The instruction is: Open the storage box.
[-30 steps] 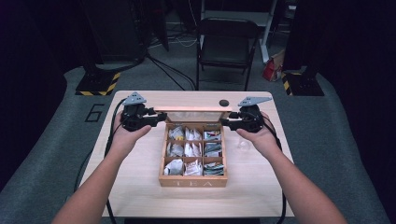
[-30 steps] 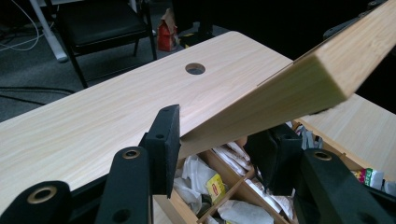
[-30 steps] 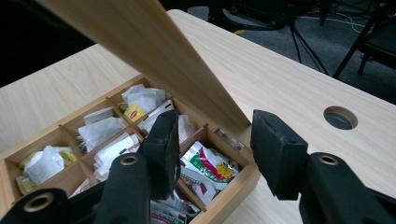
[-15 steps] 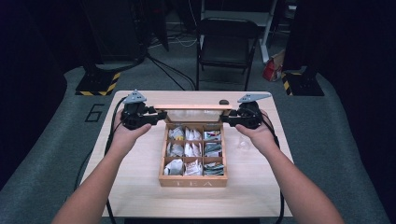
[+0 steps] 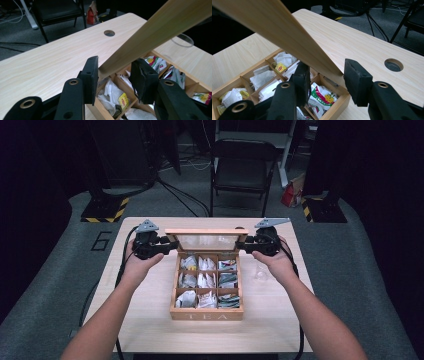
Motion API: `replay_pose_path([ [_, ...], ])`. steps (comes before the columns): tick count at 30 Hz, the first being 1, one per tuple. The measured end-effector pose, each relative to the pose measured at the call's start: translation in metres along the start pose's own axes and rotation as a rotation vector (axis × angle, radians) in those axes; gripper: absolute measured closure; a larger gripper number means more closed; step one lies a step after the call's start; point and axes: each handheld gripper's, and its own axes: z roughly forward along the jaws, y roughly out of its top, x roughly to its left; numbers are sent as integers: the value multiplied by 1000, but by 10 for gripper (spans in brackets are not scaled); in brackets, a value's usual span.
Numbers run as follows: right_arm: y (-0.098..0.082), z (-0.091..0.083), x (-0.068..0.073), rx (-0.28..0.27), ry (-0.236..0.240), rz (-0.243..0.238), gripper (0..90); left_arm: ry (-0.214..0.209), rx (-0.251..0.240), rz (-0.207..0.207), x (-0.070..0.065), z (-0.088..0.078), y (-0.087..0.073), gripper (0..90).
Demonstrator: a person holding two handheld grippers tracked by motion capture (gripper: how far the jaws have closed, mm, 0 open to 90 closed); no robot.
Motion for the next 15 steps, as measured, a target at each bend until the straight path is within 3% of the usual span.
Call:
replay_pose_path([
  [3,1,1,0,-4,-2,3,563,2,4,-20,4,7,-5,589],
  [15,3,3,-3,-12,-7,3,564,15,5,-16,11,22,-12,596],
])
